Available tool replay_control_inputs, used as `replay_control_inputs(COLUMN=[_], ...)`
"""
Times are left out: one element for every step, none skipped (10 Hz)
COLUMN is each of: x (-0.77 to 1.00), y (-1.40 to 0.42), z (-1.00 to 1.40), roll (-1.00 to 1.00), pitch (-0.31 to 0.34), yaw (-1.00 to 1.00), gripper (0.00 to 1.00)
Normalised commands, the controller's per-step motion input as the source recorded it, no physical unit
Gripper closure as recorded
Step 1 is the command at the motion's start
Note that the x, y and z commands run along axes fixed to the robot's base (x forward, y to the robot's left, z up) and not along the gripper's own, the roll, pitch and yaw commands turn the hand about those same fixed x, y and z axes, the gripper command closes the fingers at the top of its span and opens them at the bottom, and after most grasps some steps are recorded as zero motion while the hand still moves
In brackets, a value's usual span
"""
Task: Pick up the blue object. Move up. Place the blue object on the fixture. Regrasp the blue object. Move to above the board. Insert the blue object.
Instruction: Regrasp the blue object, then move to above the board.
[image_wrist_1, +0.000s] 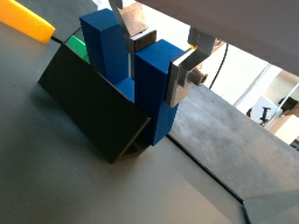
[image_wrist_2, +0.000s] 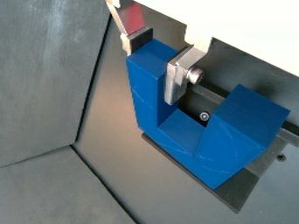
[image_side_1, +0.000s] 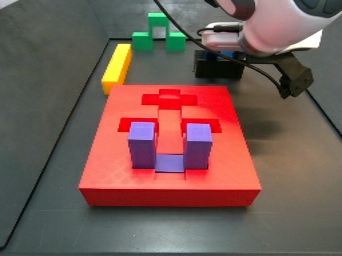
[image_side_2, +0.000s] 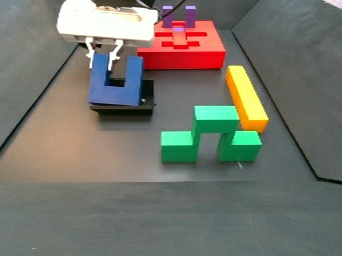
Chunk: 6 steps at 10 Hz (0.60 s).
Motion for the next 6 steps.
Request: replay_control_inputs(x=[0.0,0.0,0.0,-0.03,-0.06,-0.06], y=[0.0,0.0,0.0,-0.03,-0.04,-0.02], z=[0.0,0.0,1.4,1.4,1.4,1.4], roll=[0.0,0.0,0.0,-0.02,-0.08,-0.06], pitch=[0.0,0.0,0.0,0.002,-0.004,0.015], yaw=[0.0,0.0,0.0,-0.07,-0.09,-0.06], gripper=[1.0,1.0,1.0,1.0,1.0,1.0])
